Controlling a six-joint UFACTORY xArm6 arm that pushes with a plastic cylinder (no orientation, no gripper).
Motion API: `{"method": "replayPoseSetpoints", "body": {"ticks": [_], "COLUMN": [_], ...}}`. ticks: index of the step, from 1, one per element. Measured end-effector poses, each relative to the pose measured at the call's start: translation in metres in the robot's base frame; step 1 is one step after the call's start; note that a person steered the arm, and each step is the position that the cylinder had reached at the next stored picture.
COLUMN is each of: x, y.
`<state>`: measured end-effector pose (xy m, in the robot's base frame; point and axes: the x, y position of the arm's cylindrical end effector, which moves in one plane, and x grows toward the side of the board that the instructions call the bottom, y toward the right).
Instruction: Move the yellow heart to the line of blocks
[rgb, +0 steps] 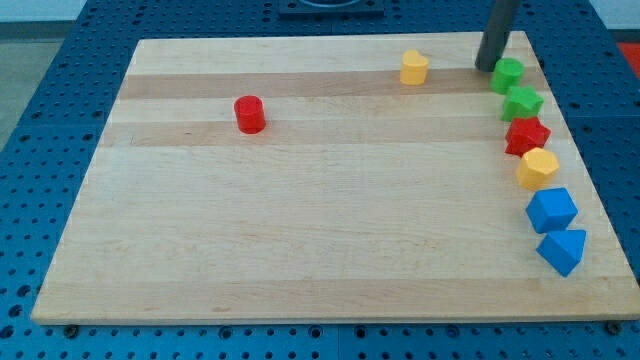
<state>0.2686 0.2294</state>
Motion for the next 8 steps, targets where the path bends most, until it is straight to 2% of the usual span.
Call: {"method": "replayPoseSetpoints", "body": {"ticks": [3, 5, 8], "x": [-0.017, -0.009, 0.042], "y": [0.009, -0.042, -0.131]}}
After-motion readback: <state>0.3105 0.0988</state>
